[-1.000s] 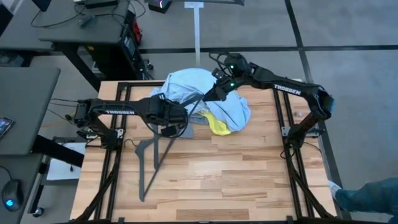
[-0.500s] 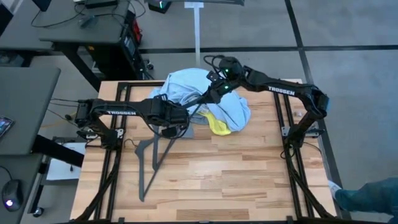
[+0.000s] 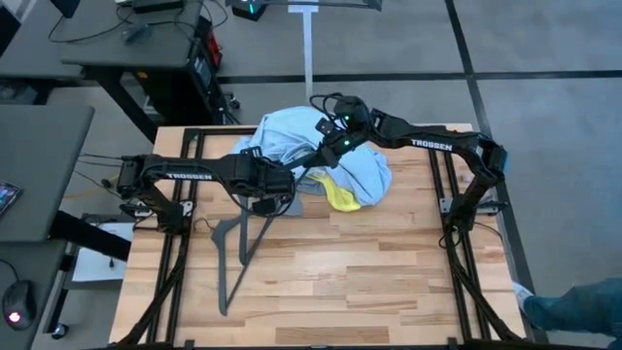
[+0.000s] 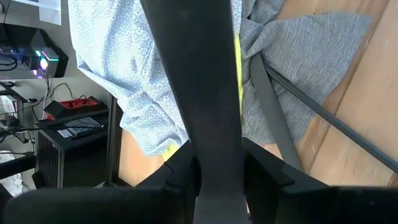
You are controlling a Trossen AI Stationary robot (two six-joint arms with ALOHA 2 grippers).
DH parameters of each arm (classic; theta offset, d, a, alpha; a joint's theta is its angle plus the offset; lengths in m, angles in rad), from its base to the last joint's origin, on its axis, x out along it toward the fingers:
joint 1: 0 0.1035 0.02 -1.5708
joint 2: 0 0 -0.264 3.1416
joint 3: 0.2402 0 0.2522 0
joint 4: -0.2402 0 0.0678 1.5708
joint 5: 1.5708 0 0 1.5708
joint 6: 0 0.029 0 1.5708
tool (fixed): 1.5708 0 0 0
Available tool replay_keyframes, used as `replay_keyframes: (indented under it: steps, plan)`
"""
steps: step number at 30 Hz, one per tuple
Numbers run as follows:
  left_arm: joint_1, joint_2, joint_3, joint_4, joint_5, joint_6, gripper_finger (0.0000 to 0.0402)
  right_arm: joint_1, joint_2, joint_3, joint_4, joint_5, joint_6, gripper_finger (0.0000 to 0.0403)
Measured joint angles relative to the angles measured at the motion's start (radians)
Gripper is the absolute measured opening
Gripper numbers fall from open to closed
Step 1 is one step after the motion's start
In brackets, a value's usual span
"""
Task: Hang clothes
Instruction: Hang the bottom black hanger on the clothes rack
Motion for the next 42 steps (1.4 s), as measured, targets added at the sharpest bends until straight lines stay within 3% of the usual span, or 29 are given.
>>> replay_keyframes:
  steps: [2,6,13,16,25,32,36,39,42]
  plan:
    - [-0.001,0.000,0.000,0.001,-0.007,0.000,0.0075,-0.011,0.002,-0.001,0.003,-0.001,-0.001,0.0026]
    - [-0.002,0.000,0.001,0.008,-0.006,-0.010,0.0076,-0.026,0.002,-0.002,-0.011,-0.007,-0.026,0.0026]
    - [0.011,-0.020,0.123,-0.010,0.039,-0.156,0.0202,-0.051,-0.009,0.000,-0.004,-0.027,-0.078,0.0026]
    - [0.034,-0.058,0.216,-0.014,0.058,-0.176,0.0228,-0.077,-0.023,0.000,0.010,-0.026,-0.091,0.0026]
    - [0.173,-0.233,0.389,0.059,0.054,-0.149,0.0224,-0.227,-0.101,0.034,0.186,-0.043,-0.047,0.0026]
    - [0.319,-0.350,0.392,0.361,0.072,0.085,0.0224,-0.376,-0.102,0.170,0.225,-0.003,-0.052,0.0026]
    - [0.423,-0.372,0.393,0.553,0.238,0.187,0.0224,-0.450,-0.101,0.222,0.267,0.062,-0.081,0.0026]
    - [0.511,-0.361,0.393,0.589,0.416,0.186,0.0224,-0.507,-0.100,0.259,0.312,0.103,-0.080,0.0026]
    - [0.568,-0.333,0.392,0.585,0.500,0.222,0.0224,-0.548,-0.100,0.282,0.352,0.144,-0.082,0.0026]
